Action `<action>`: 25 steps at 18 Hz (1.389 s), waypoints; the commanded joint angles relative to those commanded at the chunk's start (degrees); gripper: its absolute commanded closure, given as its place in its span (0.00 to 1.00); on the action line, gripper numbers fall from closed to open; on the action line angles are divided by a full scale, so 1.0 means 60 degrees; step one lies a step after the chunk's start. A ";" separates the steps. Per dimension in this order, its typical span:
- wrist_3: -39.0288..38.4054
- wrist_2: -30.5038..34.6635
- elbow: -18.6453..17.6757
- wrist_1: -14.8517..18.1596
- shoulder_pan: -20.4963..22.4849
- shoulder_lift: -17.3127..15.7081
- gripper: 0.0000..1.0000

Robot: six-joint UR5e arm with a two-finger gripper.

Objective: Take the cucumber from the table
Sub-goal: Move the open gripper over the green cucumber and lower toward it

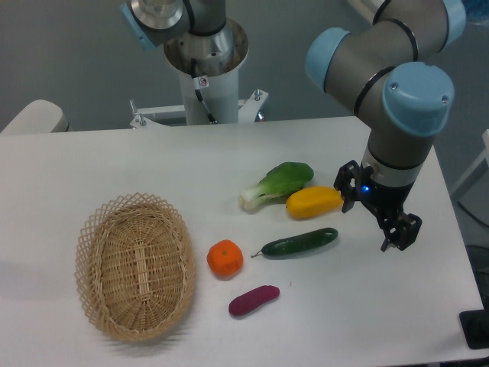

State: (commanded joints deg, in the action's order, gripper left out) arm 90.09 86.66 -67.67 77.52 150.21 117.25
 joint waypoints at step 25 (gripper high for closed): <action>-0.0864 0.0860 -0.2621 -0.1727 -0.0761 0.0044 0.00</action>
State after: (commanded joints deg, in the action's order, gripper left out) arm 84.90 91.82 -83.40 67.16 145.64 117.51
